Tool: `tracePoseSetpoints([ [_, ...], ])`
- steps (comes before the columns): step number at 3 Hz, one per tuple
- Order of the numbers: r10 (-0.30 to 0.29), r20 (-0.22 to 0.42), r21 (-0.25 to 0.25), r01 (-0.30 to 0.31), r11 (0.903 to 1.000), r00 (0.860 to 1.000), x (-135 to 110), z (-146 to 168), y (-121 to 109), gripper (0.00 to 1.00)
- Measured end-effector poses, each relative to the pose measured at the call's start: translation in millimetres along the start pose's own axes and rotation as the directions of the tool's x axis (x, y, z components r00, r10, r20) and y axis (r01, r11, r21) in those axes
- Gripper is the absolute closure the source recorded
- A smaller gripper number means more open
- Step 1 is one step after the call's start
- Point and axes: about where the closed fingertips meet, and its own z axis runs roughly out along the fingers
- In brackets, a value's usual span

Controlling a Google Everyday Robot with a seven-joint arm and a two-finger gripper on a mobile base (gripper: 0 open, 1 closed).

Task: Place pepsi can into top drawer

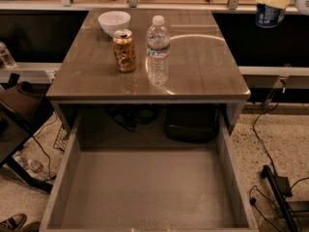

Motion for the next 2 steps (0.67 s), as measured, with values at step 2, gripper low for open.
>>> tracePoseSetpoints([
  [2,0.013,-0.038,0.014,-0.013,0.9998,0.999,39,-121,14,1.0],
])
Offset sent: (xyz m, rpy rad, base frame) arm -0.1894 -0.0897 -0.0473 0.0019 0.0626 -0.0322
